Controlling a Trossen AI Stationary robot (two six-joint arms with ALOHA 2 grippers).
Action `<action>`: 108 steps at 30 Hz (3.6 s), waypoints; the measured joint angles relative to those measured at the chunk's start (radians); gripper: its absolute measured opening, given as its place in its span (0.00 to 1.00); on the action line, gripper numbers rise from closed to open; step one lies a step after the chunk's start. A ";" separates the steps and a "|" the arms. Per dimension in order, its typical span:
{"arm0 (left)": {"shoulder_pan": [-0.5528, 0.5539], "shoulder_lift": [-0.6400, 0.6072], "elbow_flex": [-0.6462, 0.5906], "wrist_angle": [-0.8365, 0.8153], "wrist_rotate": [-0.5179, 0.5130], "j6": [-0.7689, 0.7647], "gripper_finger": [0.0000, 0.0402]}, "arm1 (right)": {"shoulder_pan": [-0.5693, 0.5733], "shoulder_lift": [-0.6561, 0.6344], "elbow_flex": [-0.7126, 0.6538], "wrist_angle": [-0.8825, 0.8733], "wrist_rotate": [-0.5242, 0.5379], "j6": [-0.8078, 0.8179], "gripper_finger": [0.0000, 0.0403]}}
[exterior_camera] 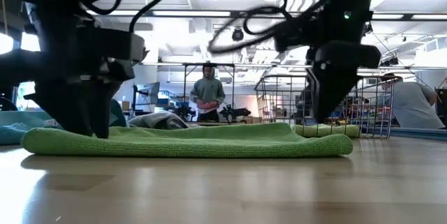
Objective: Fold microfiber towels
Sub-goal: Fold the green microfiber towel
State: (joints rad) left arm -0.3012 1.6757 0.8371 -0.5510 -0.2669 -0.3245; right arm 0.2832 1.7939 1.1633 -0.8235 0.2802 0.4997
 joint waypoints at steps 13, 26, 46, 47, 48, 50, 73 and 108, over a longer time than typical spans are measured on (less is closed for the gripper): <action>-0.050 0.003 -0.069 0.190 0.033 -0.174 0.27 | -0.083 -0.060 -0.125 -0.014 -0.120 0.139 0.37; -0.046 0.004 -0.071 0.195 0.024 -0.144 0.25 | -0.167 -0.335 -0.579 0.809 -0.274 0.477 0.37; -0.009 0.008 -0.073 0.260 0.021 -0.109 0.25 | -0.138 -0.191 -0.561 0.956 -0.238 0.531 0.51; -0.009 0.008 -0.073 0.261 0.021 -0.109 0.25 | -0.136 -0.190 -0.557 0.954 -0.239 0.531 0.49; -0.009 0.008 -0.073 0.261 0.021 -0.109 0.25 | -0.135 -0.189 -0.554 0.952 -0.239 0.532 0.48; -0.009 0.008 -0.073 0.262 0.021 -0.109 0.25 | -0.132 -0.189 -0.549 0.932 -0.240 0.532 0.44; -0.006 0.013 0.009 0.187 -0.006 -0.057 0.25 | -0.107 -0.229 -0.544 0.711 -0.241 0.557 0.00; -0.006 0.008 0.019 0.147 -0.006 0.039 0.25 | -0.058 -0.146 0.018 -0.050 -0.236 0.679 0.00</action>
State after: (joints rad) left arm -0.3077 1.6833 0.8566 -0.4042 -0.2726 -0.2858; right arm 0.2249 1.6481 1.1812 -0.8734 0.0441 1.1783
